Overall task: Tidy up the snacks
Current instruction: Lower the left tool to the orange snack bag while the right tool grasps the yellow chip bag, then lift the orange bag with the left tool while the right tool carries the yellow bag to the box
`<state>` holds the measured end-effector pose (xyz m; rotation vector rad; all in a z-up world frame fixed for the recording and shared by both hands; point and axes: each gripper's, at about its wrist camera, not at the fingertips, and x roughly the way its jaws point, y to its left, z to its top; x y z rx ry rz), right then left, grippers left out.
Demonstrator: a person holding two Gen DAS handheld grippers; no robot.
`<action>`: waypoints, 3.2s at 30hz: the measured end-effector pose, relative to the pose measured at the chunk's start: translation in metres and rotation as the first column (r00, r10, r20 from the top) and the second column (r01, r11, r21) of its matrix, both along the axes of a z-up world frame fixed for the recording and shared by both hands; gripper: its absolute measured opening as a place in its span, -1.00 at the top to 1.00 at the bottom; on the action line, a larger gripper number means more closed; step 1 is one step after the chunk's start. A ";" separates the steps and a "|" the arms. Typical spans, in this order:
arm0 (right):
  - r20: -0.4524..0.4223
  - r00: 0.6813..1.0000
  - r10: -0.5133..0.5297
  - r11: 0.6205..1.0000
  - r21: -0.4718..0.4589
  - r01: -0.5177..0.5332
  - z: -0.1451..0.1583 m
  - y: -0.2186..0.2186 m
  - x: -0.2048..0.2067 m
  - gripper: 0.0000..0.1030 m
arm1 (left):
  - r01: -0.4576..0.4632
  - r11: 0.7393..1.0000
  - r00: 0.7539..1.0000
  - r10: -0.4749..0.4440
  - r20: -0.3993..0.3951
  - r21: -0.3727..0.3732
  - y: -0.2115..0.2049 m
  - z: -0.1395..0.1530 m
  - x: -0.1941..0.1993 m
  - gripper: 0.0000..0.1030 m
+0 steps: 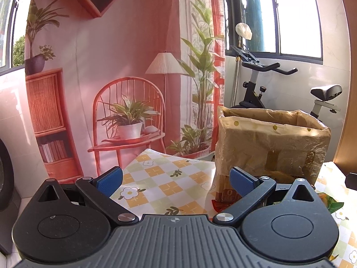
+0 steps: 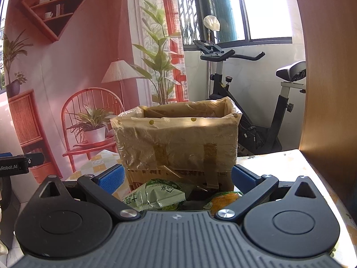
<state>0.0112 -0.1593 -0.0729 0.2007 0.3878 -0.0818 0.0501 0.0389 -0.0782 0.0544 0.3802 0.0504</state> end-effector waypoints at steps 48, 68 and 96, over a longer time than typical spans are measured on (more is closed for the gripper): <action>-0.317 0.945 0.083 0.994 0.087 -0.058 -0.104 0.006 0.019 -0.39 | 0.134 0.940 0.912 -0.240 -0.332 -0.313 0.013 -0.106 0.056 -0.78; -0.314 0.948 0.060 0.994 0.106 -0.028 -0.105 -0.013 0.031 -0.39 | -0.058 0.795 0.874 -0.251 -0.416 -0.603 0.021 -0.164 0.108 -0.75; -0.218 0.976 0.023 0.999 0.048 -0.013 -0.070 -0.023 0.022 -0.39 | 0.103 0.911 0.980 -0.161 -0.116 -0.399 0.028 -0.056 0.058 0.39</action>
